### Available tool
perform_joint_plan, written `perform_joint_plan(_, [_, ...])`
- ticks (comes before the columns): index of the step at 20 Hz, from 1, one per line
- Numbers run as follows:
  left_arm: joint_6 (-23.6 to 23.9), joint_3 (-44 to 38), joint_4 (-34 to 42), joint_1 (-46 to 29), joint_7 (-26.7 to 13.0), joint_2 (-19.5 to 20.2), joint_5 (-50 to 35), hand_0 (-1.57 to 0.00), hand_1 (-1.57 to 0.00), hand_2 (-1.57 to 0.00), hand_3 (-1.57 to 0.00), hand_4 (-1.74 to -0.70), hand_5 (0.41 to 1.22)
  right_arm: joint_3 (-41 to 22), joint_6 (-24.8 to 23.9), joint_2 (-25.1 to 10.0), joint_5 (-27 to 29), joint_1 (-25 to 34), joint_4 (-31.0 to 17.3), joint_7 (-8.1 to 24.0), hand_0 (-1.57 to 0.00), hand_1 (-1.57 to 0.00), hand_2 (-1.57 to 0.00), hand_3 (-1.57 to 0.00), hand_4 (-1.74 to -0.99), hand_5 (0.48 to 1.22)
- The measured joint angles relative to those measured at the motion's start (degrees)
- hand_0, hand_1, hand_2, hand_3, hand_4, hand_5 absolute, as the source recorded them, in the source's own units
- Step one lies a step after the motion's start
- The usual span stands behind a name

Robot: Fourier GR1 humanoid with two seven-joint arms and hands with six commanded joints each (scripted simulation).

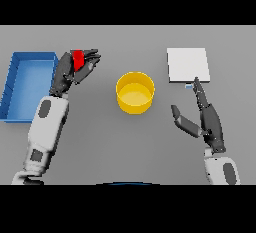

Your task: Pick up the red beaker and tilt it to pour out 1 green nut into yellow bowl. Pick up the yellow bowl and place it on the metallic measuring scale.

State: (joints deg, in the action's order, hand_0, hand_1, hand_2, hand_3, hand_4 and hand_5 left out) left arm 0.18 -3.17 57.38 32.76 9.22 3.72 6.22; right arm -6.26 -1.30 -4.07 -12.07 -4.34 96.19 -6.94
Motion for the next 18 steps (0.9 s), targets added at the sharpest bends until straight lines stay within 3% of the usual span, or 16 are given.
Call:
perform_joint_plan(6, [-0.50,3.28,-0.45,2.86,-1.90,2.92,5.94,-1.56,-1.56,-1.56,-1.56,-1.73,1.129,-0.43,-0.72,-0.46,-1.59,-0.18,1.00,-0.35,0.00,0.00,0.00,0.00,-1.202,0.662])
perform_joint_plan(12, [-3.55,13.24,1.47,6.38,-8.68,7.63,17.99,-1.57,-1.57,-1.57,-1.57,-1.74,1.129,-1.15,-0.59,0.25,-1.93,0.39,1.39,2.54,0.00,0.00,0.00,0.00,-1.178,0.663])
perform_joint_plan(18, [-7.16,24.18,0.39,12.72,-12.85,10.05,31.18,-1.57,-1.57,-1.57,-1.57,-1.74,1.183,-0.58,0.34,-0.29,-0.67,-0.47,1.74,1.88,0.00,0.00,0.00,0.00,-1.183,0.673])
